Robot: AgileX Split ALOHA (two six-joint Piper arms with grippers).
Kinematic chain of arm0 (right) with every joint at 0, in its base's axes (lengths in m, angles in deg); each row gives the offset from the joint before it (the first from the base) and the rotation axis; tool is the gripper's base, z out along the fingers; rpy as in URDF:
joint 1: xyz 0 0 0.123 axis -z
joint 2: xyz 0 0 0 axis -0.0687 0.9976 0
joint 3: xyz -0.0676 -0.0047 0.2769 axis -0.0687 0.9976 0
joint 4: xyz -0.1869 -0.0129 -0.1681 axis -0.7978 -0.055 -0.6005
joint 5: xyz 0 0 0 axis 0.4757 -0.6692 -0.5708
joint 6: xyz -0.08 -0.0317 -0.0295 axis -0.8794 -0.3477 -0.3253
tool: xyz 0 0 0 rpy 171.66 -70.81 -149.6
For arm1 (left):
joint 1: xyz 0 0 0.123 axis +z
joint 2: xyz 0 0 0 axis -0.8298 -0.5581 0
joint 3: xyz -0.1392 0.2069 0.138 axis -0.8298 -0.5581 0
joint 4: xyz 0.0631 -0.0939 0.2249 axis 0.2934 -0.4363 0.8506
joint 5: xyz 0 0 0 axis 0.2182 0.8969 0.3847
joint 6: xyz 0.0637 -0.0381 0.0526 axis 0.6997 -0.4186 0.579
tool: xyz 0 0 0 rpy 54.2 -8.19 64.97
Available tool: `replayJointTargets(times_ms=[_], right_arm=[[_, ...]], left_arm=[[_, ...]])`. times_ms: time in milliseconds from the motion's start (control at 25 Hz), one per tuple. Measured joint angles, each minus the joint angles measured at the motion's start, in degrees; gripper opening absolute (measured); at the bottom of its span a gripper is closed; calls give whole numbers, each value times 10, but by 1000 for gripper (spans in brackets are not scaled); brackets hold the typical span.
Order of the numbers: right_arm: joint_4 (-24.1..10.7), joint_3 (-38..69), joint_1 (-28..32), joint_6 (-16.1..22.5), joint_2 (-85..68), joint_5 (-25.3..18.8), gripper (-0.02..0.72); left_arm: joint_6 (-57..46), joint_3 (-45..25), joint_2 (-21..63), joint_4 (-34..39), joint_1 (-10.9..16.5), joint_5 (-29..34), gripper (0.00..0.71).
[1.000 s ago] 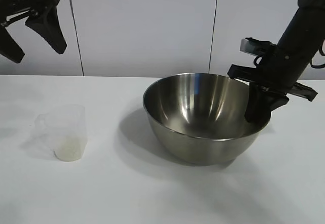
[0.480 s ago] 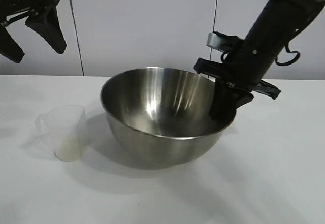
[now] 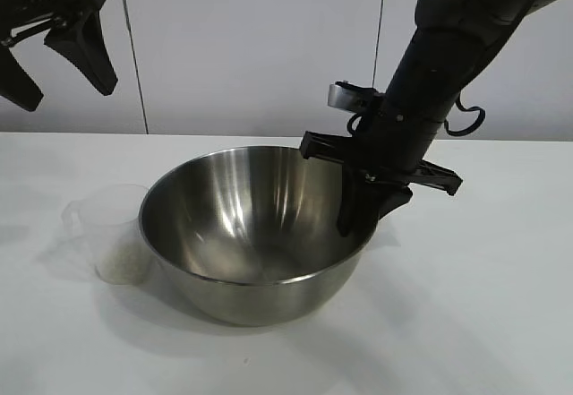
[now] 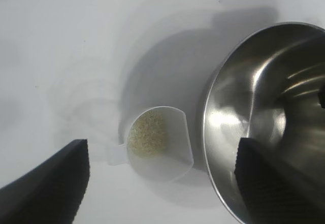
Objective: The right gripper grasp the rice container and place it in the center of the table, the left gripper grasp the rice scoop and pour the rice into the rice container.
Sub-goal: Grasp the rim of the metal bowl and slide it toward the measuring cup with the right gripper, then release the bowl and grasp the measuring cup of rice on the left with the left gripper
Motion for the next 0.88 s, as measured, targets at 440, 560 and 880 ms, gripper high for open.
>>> replayJointTargets(times_ms=[440,560,880], right_arm=[[-13,-48,43,3,-80,-83,557],[-18,-75,63,4,-110,-124,557],[-18,-92,67,4,-146,-153,558]], left_arm=[[0,0,0,0,0,0,571],[0,0,0,0,0,0,571],[0,0,0,0,0,0,571]])
